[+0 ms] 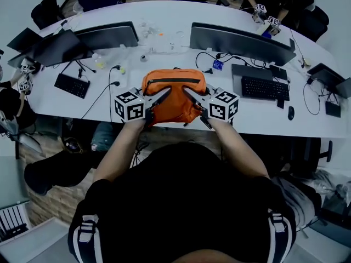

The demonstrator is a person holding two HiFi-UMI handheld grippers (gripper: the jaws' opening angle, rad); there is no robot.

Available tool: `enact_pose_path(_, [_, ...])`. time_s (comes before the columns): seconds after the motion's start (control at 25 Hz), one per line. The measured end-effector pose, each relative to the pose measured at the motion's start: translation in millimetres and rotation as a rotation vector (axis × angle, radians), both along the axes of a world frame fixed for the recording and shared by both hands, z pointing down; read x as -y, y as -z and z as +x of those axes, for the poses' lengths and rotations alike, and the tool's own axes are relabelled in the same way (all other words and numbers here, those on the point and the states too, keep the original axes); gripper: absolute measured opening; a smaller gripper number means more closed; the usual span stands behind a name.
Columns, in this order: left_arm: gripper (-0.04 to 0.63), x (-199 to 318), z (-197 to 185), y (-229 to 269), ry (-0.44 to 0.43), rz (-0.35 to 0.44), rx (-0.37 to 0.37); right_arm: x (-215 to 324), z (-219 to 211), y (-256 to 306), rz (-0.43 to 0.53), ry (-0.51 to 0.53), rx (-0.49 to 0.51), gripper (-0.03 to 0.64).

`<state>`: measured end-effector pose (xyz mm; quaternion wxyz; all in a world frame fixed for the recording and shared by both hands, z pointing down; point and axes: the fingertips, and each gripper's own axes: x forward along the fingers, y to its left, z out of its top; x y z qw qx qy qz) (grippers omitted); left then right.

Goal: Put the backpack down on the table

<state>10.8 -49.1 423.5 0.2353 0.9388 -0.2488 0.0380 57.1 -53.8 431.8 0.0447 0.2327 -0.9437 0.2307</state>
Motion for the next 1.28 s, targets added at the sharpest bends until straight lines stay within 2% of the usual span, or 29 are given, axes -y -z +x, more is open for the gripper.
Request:
enact_pose_path(0.76, [0.046,38,44,-6,0.077,-0.023,-0.022,44,44,-10,0.0,0.112,-0.002,0.06])
enact_pose_path(1.28, [0.046,35,54,1,0.051,-0.029,-0.048,37,55,-2,0.003,0.125,-0.03,0.06])
